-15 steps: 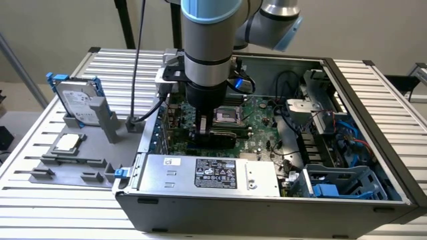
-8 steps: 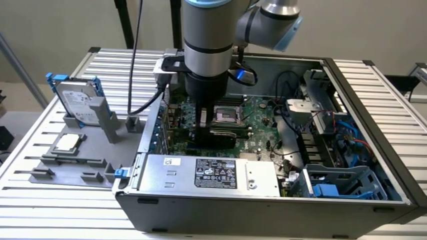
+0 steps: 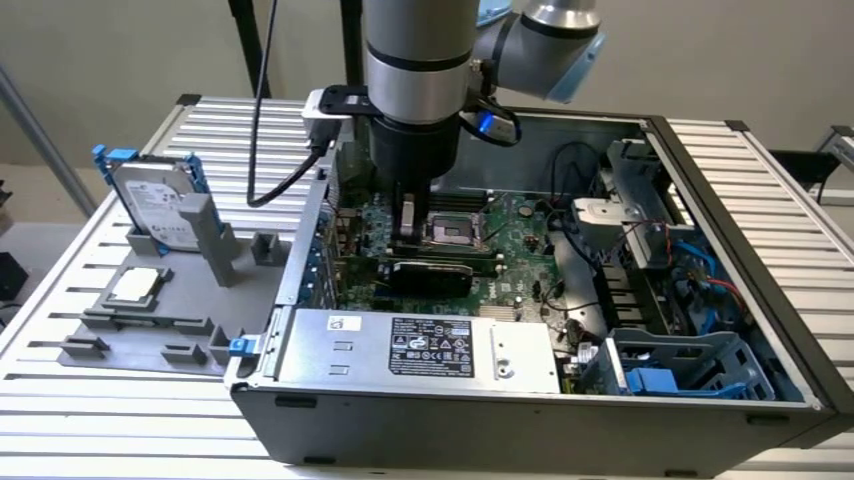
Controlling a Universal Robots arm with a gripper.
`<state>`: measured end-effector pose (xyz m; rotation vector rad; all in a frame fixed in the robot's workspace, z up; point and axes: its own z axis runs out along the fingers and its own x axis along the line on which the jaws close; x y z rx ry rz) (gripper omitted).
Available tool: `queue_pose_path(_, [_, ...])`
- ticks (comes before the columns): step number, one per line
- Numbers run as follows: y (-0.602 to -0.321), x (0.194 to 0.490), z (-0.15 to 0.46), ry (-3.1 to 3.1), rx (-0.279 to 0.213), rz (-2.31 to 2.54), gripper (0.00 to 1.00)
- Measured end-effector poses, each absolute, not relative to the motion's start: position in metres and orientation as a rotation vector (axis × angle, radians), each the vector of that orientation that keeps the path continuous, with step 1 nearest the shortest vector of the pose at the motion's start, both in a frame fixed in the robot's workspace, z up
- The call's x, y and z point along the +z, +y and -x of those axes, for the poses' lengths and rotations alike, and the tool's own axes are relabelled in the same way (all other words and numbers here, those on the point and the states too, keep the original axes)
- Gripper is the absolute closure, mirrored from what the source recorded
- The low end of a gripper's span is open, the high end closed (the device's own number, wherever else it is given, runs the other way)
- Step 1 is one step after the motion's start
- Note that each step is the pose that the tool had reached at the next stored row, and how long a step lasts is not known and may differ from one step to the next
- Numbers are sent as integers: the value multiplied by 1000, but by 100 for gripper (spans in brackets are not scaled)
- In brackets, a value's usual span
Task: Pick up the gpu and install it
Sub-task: 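Press down on the gpu until it lock into place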
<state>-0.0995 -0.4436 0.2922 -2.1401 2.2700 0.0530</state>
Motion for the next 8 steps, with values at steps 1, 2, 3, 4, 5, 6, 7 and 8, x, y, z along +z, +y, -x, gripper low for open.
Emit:
queue_pose_path(1, [-444,292,99,2270,54,2140,80])
queue_pose_path(2, [-444,293,99,2268,57,2139,80])
queue_pose_path(3, [-444,293,99,2267,60,2137,86])
queue_pose_path(4, [-444,293,99,2265,64,2136,86])
queue_pose_path(5, [-444,293,99,2264,67,2134,89])
queue_pose_path(6, [-444,293,99,2262,70,2133,89])
queue_pose_path(7, [-444,293,99,2261,74,2131,89])
queue_pose_path(8, [-444,293,99,2259,77,2130,89])
